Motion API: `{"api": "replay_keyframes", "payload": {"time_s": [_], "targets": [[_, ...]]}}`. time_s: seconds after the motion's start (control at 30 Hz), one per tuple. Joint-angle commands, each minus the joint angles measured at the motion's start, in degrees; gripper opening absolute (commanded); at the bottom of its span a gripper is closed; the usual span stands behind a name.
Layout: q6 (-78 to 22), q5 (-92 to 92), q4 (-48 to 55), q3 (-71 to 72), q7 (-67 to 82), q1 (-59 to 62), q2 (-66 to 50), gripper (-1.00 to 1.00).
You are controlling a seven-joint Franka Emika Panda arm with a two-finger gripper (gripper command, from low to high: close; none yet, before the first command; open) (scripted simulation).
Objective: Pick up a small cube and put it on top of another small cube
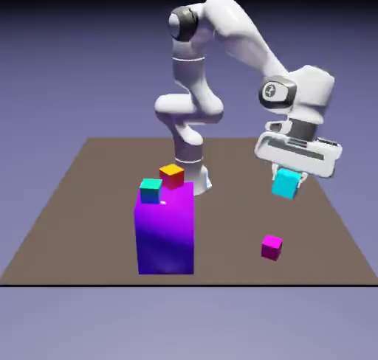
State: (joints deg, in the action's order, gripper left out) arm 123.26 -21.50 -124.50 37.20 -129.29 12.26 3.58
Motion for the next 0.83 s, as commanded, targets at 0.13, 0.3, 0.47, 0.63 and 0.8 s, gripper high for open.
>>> {"api": "replay_keyframes", "payload": {"time_s": [0.13, 0.3, 0.47, 0.63, 0.8], "targets": [[-5.8, 9.7, -5.3, -3.8, -10.1, 6.3, 10.4, -1.0], [-11.5, 19.4, -10.6, -7.7, -20.3, 13.1, 20.8, -1.0], [-16.9, 29.0, -16.0, -11.5, -30.2, 20.1, 30.7, -1.0], [-9.4, 30.2, -22.5, -11.1, -31.4, 21.8, 28.7, -1.0], [-8.2, 30.3, -23.4, -10.9, -31.5, 21.8, 28.4, 1.0]]}}
